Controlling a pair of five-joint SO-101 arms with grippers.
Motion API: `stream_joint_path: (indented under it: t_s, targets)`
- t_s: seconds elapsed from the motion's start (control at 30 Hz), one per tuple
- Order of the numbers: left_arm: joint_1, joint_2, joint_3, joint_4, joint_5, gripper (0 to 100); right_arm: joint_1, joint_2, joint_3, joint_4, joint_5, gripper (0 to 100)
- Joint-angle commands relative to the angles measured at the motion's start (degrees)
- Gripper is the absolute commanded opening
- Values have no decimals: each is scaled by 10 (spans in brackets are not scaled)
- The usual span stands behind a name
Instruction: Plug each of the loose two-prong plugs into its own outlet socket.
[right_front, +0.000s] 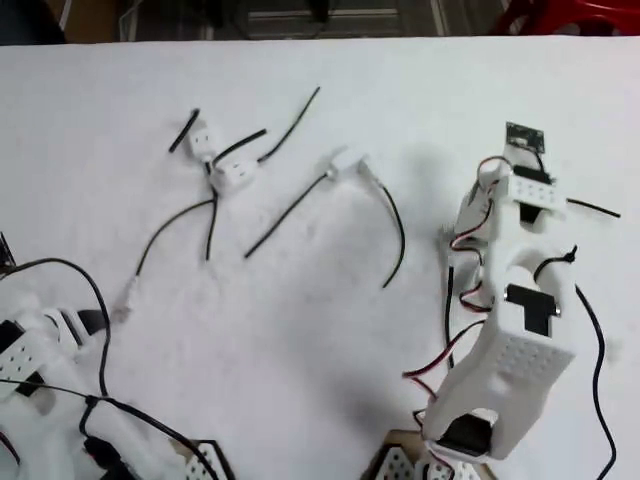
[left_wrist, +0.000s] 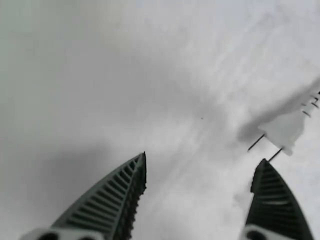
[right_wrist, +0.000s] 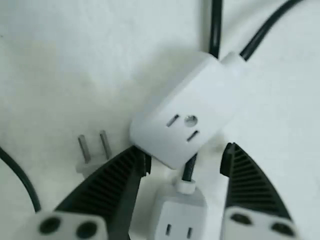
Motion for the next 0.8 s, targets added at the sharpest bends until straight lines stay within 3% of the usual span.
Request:
stream_joint_path:
  t_s: [0.0, 0.2, 0.43, 0.77]
  targets:
    - [-5, -20, 1, -4, 3, 329, 10, -41, -73, 65, -2, 239]
    - [-5, -20, -3, -4, 39, 329, 11, -68, -116, 56, -7, 240]
    - [-4, -20, -2, -4, 41, 329, 36, 27, -120, -22, -105, 240]
    - [-3, -20, -1, -4, 41, 329, 31, 87, -120, -21, -103, 231]
